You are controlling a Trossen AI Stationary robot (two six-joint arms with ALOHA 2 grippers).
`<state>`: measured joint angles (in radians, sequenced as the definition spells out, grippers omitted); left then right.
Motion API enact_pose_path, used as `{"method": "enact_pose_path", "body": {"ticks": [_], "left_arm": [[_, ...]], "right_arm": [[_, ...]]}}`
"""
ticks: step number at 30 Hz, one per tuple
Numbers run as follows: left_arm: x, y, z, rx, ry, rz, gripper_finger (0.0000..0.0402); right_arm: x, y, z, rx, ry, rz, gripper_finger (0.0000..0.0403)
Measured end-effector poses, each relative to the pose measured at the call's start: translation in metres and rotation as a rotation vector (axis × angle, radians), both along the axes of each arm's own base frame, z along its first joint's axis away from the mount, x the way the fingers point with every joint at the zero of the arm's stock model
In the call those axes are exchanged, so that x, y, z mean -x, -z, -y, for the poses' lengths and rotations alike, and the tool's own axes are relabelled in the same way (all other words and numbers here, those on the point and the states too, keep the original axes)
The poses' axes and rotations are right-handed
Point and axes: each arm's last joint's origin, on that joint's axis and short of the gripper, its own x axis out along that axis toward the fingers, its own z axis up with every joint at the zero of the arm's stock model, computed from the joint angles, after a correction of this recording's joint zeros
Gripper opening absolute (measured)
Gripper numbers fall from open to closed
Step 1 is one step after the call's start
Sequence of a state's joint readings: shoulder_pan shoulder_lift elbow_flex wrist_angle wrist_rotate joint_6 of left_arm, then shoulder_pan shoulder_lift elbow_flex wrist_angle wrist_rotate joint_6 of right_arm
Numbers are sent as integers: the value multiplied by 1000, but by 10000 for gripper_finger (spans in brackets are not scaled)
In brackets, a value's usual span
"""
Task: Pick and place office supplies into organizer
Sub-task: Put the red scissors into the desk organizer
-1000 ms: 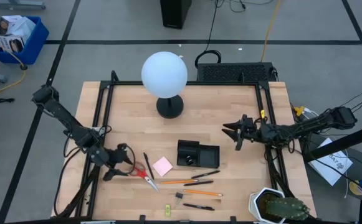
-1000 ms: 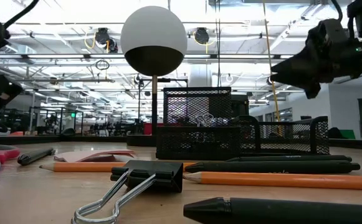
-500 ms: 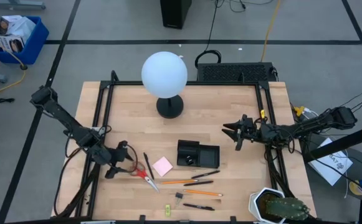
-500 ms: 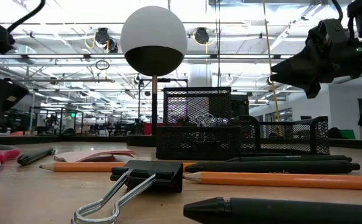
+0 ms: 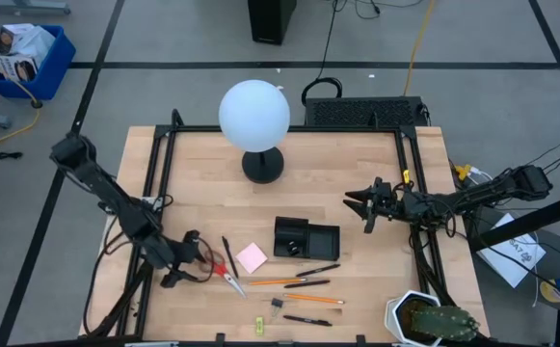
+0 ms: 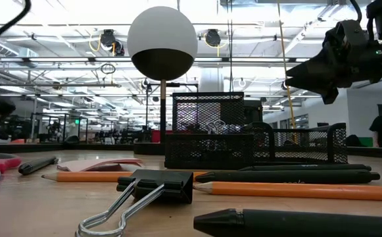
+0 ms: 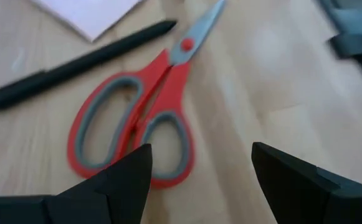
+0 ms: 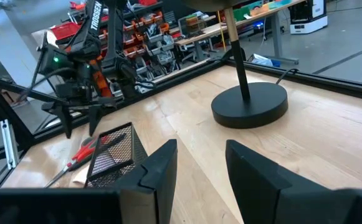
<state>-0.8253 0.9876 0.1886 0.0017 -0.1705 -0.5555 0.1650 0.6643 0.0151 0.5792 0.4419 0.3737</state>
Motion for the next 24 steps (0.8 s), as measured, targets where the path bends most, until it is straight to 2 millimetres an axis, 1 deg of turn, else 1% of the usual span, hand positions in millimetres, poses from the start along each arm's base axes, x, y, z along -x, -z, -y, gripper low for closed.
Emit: {"method": "enact_pose_path", "body": {"ticks": [7,11,13,15,19,24], "left_arm": [[-6,9,4,-31,-53,2,282],[-10,8,9,-34,-54,0,281],[-12,7,13,-57,-51,-18,273],[-14,4,18,-70,-41,-42,256],[-18,0,26,-113,-17,-91,210],[-19,5,27,-161,-23,-118,162]], "right_arm": [[0,0,0,0,0,0,132],[0,0,0,0,0,0,132],[0,0,0,0,0,0,132],[0,0,0,0,0,0,132],[0,0,0,0,0,0,132],[0,0,0,0,0,2,132]]}}
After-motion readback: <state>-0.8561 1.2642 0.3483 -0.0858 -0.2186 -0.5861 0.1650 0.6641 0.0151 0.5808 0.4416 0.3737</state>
